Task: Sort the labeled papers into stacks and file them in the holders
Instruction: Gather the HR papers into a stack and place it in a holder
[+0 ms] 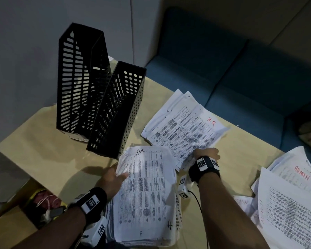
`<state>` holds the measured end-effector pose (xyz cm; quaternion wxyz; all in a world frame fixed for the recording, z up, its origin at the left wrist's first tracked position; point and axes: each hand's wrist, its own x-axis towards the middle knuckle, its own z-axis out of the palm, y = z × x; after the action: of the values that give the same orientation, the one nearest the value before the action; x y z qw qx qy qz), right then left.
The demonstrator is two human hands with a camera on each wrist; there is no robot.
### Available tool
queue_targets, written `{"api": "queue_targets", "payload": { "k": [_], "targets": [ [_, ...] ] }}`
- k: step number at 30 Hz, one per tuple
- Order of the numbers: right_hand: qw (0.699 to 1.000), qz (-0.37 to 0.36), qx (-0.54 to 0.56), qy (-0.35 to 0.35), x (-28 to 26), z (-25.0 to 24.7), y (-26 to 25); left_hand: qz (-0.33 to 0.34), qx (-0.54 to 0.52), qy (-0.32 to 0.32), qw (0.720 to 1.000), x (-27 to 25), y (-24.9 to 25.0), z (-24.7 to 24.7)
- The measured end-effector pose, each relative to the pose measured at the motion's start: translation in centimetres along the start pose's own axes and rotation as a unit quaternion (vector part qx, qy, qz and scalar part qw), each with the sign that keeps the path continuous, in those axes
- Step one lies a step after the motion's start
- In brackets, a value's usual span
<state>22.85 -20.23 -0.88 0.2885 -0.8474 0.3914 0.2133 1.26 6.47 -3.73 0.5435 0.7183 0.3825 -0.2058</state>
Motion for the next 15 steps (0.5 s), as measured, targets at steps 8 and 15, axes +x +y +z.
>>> {"api": "queue_targets", "payload": {
  "k": [8,15],
  "targets": [
    [0.998,-0.046,0.047,-0.002,-0.4,0.2,1.3,0.024,-0.006,-0.005,1.0,0.3,-0.5,0.0],
    [0.988,-0.094,0.11,0.051,-0.4,-2.7,3.2,0.057,0.013,-0.006,0.998,1.4,-0.6,0.2]
  ]
}}
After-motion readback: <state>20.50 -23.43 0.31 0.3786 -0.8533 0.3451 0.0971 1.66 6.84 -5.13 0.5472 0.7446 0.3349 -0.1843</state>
